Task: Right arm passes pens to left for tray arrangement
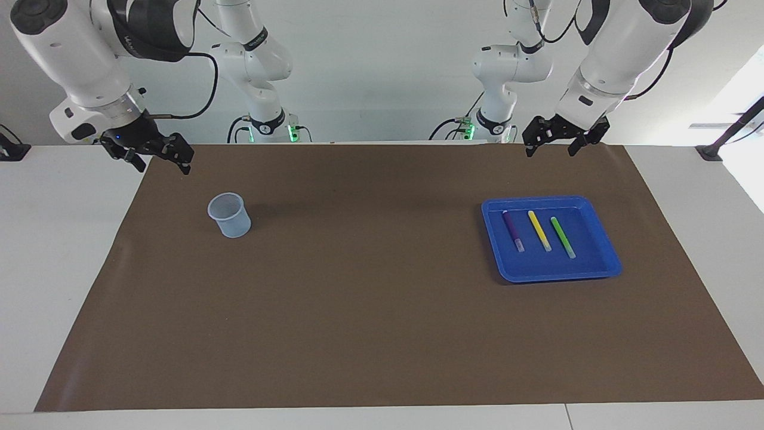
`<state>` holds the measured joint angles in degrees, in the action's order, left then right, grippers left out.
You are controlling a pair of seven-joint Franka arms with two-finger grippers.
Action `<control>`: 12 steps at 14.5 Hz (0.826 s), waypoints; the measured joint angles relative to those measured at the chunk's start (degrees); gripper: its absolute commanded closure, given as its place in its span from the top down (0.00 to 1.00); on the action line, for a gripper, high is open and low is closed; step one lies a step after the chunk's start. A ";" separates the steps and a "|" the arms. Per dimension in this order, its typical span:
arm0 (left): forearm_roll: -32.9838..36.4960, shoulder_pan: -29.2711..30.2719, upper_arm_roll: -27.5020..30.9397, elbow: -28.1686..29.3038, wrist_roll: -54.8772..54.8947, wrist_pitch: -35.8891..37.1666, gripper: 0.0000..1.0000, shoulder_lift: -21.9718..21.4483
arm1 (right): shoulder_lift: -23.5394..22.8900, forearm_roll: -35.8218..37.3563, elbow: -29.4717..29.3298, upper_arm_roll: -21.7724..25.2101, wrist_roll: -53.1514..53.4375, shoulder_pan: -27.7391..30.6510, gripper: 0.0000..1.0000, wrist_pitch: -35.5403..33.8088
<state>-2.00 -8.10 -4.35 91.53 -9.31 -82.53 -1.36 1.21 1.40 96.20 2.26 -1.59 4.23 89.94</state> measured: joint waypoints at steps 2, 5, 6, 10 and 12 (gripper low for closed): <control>0.00 0.08 0.04 -0.01 0.00 -0.19 1.00 0.00 | 0.00 0.00 0.00 0.00 0.00 0.00 1.00 -0.06; 0.00 0.23 0.32 0.00 -0.01 -1.52 1.00 0.00 | 0.33 -0.17 0.00 -0.27 0.00 -0.43 1.00 -0.37; 0.00 0.31 0.47 0.01 -0.01 -1.85 1.00 0.00 | 0.68 -0.17 -0.04 -0.33 0.00 -0.64 1.00 -0.37; 0.01 0.37 0.76 0.01 -0.01 -2.35 1.00 0.00 | 2.30 -0.20 -0.23 -0.21 0.00 -0.70 1.00 -0.36; 0.02 0.37 0.76 0.01 -0.01 -2.38 1.00 0.00 | 2.63 -0.21 -0.75 -0.27 0.00 -0.86 1.00 -0.36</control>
<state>-1.98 -7.73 -3.59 91.54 -9.32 -84.91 -1.36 3.85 1.19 95.45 1.99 -1.59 3.37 89.58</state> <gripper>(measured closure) 0.000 0.000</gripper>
